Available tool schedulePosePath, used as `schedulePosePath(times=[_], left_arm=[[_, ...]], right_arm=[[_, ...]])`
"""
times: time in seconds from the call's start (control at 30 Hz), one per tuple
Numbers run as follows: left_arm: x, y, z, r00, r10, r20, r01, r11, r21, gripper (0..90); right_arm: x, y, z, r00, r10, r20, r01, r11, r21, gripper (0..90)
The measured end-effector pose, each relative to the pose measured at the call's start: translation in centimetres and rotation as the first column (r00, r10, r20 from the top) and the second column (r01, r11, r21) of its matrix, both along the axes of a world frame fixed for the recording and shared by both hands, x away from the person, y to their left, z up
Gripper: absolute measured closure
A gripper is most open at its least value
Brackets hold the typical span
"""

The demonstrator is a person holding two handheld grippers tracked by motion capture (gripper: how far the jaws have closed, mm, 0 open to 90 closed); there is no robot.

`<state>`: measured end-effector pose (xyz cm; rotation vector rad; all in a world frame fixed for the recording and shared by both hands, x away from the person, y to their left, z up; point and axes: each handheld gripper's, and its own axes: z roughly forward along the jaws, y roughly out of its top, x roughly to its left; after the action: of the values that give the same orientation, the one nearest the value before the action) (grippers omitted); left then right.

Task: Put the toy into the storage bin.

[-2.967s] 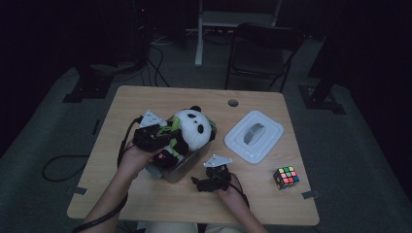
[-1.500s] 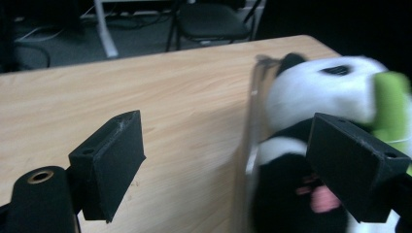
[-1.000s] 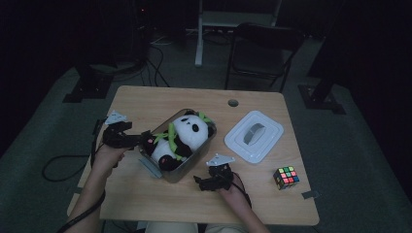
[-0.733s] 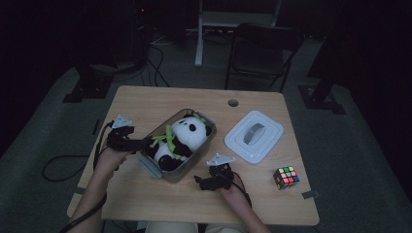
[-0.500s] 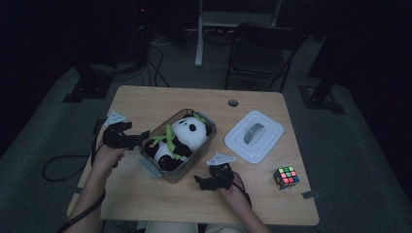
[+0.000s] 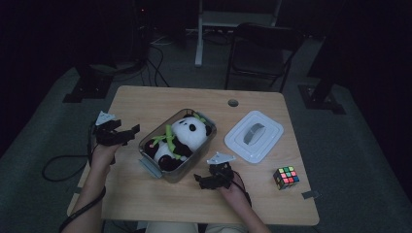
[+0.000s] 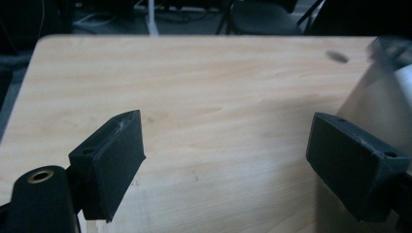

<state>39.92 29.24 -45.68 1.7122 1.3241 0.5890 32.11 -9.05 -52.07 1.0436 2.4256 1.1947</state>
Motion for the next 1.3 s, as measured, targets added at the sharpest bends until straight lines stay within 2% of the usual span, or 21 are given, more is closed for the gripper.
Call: schedulePosePath(times=[0.13, 0.17, 0.3, 0.33, 0.5, 0.57, 0.67, 0.8, 1.0, 1.1, 1.2, 1.3], left_arm=[[0.5, -0.2, -1.6, 0.9999, 0.003, -0.016, -0.002, 1.0, 0.009, 14.6], [0.6, -0.3, -2.0, 0.9996, 0.005, -0.027, -0.004, 0.9996, 0.026, 14.6], [0.9, -0.8, -3.0, 0.9993, -0.009, -0.037, 0.011, 0.9992, 0.038, 14.6], [0.9, -0.9, -3.0, 0.999, -0.012, -0.043, 0.014, 0.9992, 0.037, 14.6], [0.7, -1.9, -2.9, 0.9985, -0.051, -0.02, 0.052, 0.9975, 0.048, 14.5], [0.6, -2.3, -2.8, 0.998, -0.062, -0.015, 0.063, 0.9957, 0.068, 10.5], [0.5, -2.8, -2.7, 0.9971, -0.074, -0.017, 0.076, 0.9941, 0.078, 10.6], [0.0, -3.2, -2.7, 0.9956, -0.092, -0.017, 0.093, 0.9928, 0.076, 10.6], [-1.5, -4.9, -2.8, 0.9862, -0.164, -0.021, 0.165, 0.9832, 0.077, 10.6], [-2.1, -5.4, -2.8, 0.9855, -0.169, -0.012, 0.17, 0.9826, 0.075, 10.7], [-2.4, -5.9, -2.8, 0.9837, -0.179, -0.022, 0.18, 0.9811, 0.072, 10.7], [-2.8, -6.5, -2.8, 0.9821, -0.186, -0.026, 0.188, 0.9788, 0.081, 10.6]], right_arm=[[0.2, -0.1, 0.1, 1.0, -0.004, 0.003, 0.004, 1.0, -0.001, 14.0], [0.2, -0.1, 0.1, 1.0, -0.006, 0.003, 0.006, 1.0, 0.001, 14.0], [0.4, -0.2, 0.2, 0.9999, -0.013, 0.007, 0.013, 1.0, 0.001, 13.9], [0.4, -0.2, 0.3, 0.9999, -0.014, 0.008, 0.014, 1.0, 0.002, 13.9], [0.6, -0.4, 0.4, 0.9997, -0.022, 0.013, 0.022, 1.0, 0.0, 13.9], [0.6, -0.5, 0.5, 0.9995, -0.027, 0.017, 0.027, 1.0, -0.002, 13.9], [0.6, -0.6, 0.6, 0.9993, -0.033, 0.02, 0.033, 0.999, 0.001, 13.9], [0.6, -0.9, 0.7, 0.9989, -0.04, 0.024, 0.04, 0.999, 0.003, 13.9], [0.7, -1.3, 0.9, 0.9981, -0.056, 0.027, 0.056, 0.998, 0.013, 13.9], [0.8, -1.7, 0.9, 0.9975, -0.066, 0.026, 0.067, 0.998, -0.017, 13.9], [0.9, -2.4, 0.9, 0.9965, -0.083, 0.014, 0.083, 0.996, 0.015, 13.9], [0.7, -2.9, 1.1, 0.9951, -0.094, 0.031, 0.094, 0.996, 0.01, 13.9]])
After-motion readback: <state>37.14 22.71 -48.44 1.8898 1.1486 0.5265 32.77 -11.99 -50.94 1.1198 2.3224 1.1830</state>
